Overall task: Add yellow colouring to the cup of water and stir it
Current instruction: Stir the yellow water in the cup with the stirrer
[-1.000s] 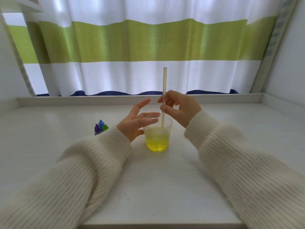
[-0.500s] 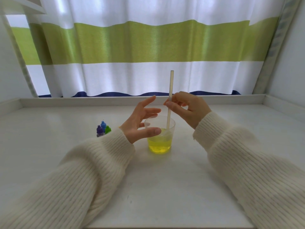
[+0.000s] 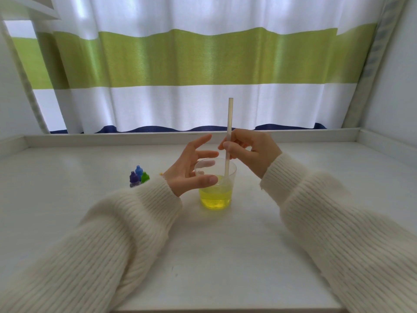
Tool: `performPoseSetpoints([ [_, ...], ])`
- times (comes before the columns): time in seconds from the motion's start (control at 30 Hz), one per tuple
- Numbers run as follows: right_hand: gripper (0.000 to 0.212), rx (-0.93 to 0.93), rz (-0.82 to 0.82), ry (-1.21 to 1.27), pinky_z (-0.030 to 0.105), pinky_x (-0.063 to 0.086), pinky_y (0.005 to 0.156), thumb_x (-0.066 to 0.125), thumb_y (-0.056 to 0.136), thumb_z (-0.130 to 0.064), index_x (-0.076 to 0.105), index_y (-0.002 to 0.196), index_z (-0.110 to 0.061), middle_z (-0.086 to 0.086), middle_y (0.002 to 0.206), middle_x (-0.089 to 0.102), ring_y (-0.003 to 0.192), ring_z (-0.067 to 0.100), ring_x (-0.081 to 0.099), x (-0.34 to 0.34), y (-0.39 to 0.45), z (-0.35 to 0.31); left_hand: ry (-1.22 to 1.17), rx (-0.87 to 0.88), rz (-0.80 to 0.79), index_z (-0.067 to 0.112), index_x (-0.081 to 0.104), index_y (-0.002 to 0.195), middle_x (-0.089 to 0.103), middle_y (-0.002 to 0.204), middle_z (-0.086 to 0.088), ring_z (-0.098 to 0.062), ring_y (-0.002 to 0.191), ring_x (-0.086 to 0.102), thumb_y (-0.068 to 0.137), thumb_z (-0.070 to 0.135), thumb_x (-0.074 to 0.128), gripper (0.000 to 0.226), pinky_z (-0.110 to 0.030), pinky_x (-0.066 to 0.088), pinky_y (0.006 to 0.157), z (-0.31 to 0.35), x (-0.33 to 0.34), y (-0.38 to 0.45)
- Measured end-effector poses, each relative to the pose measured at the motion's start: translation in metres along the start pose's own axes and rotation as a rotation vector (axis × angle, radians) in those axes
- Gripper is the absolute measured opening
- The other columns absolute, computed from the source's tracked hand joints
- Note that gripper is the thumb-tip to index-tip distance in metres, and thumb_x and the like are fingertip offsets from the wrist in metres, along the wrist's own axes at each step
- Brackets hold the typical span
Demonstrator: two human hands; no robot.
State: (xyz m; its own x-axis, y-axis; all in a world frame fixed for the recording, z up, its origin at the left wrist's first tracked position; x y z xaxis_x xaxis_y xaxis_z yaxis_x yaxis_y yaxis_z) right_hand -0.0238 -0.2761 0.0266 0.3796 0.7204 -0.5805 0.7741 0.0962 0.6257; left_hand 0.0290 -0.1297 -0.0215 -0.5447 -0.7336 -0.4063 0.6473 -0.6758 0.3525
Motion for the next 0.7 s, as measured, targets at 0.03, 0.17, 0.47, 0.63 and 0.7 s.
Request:
performPoseSetpoints([
  [0.03, 0.01, 0.001, -0.011, 0.023, 0.013, 0.051, 0.068, 0.053, 0.086, -0.024, 0.062, 0.082, -0.023, -0.009, 0.074, 0.065, 0.07, 0.002, 0.063, 0.0012, -0.0003, -0.001, -0.002, 0.001, 0.0, 0.065, 0.025, 0.114, 0.045, 0.12, 0.022, 0.004, 0.108, 0.05, 0.046, 0.054, 0.076, 0.086, -0.015, 0.05, 0.073, -0.0001, -0.0001, 0.0],
  [0.17, 0.01, -0.001, -0.042, 0.111, 0.014, 0.051, 0.069, 0.055, 0.086, -0.024, 0.065, 0.087, -0.02, -0.011, 0.073, 0.066, 0.068, -0.002, 0.062, 0.0062, -0.0019, -0.0032, -0.006, -0.001, -0.007, 0.063, 0.024, 0.116, 0.045, 0.124, 0.017, -0.001, 0.112, 0.049, 0.043, 0.06, 0.076, 0.09, -0.02, 0.048, 0.08, -0.0004, 0.0, 0.0006],
  [0.47, 0.012, -0.016, -0.031, -0.023, 0.002, 0.042, 0.067, 0.055, 0.087, -0.025, 0.063, 0.095, -0.027, -0.019, 0.075, 0.061, 0.07, -0.008, 0.057, 0.0066, -0.0007, -0.0027, -0.009, -0.006, -0.011, 0.062, 0.024, 0.116, 0.045, 0.12, 0.022, 0.008, 0.106, 0.049, 0.048, 0.049, 0.075, 0.085, -0.017, 0.048, 0.075, -0.0023, -0.0002, 0.0007],
  [0.63, 0.015, -0.054, 0.003, -0.167, 0.002, 0.04, 0.062, 0.053, 0.088, -0.028, 0.062, 0.099, -0.025, -0.014, 0.08, 0.059, 0.071, -0.007, 0.052, 0.0054, 0.0022, 0.0021, -0.011, -0.009, -0.017, 0.066, 0.025, 0.112, 0.045, 0.119, 0.023, 0.008, 0.106, 0.049, 0.041, 0.062, 0.076, 0.087, -0.02, 0.049, 0.078, -0.0008, -0.0005, -0.0004],
  [0.7, 0.011, -0.063, 0.013, -0.187, 0.003, 0.039, 0.063, 0.052, 0.087, -0.03, 0.06, 0.094, -0.03, -0.016, 0.078, 0.059, 0.072, -0.006, 0.053, 0.0036, 0.0027, 0.0042, -0.008, -0.009, -0.019, 0.065, 0.025, 0.112, 0.045, 0.12, 0.022, 0.007, 0.107, 0.049, 0.039, 0.066, 0.075, 0.089, -0.02, 0.048, 0.079, -0.0004, -0.0005, -0.0002],
])
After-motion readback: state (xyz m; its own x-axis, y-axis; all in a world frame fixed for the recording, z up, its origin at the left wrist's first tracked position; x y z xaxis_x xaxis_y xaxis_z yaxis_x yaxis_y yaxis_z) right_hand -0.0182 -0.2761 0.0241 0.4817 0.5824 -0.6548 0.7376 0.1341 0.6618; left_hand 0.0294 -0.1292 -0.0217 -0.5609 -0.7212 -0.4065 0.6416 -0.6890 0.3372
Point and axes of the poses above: each hand's wrist, its own y-axis towards the middle knuckle, its own x-axis out of the palm, z = x × y, the point moved 4 cm from there along y, towards the middle knuckle
